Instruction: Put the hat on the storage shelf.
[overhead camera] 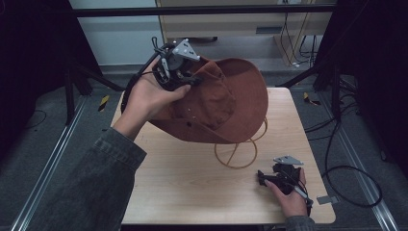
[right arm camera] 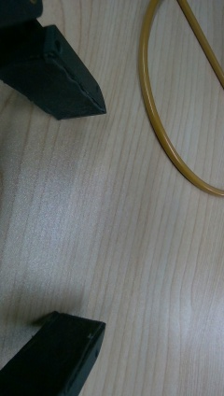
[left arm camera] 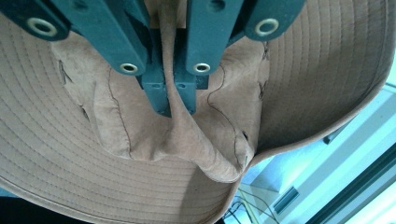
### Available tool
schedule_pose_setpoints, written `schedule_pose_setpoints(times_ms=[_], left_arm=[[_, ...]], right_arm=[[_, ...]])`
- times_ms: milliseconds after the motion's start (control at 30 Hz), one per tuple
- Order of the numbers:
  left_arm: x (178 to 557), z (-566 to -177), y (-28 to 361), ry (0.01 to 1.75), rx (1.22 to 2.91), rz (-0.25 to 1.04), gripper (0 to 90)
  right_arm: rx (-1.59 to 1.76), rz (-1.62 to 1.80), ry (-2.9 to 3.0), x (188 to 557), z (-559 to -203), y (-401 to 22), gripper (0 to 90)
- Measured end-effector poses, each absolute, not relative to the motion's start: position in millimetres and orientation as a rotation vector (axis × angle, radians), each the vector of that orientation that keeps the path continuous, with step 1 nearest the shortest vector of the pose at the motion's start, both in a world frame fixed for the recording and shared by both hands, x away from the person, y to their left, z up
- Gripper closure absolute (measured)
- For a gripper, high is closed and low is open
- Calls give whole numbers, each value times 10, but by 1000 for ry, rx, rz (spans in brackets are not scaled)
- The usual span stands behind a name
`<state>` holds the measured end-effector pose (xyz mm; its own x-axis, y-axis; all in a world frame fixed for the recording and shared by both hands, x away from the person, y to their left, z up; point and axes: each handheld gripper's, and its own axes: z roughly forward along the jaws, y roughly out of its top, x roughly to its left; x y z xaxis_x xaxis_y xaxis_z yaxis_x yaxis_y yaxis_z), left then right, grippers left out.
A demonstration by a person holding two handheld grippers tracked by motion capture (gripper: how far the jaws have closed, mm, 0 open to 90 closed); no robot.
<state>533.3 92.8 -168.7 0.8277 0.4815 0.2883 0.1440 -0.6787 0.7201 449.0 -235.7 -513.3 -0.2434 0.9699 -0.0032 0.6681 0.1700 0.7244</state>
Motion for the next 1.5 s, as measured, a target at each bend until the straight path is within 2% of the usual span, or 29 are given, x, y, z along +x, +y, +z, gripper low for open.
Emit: schedule_pose_setpoints(times_ms=[800,1500], left_arm=[[5296,-1724,335,353,2308,575,881],[5292,-1816,27,301,2335,538,879]], right_arm=[[1543,847,1981,4491,-5133,-2357,4],[1517,840,1987,4499,-5133,-2372,5]])
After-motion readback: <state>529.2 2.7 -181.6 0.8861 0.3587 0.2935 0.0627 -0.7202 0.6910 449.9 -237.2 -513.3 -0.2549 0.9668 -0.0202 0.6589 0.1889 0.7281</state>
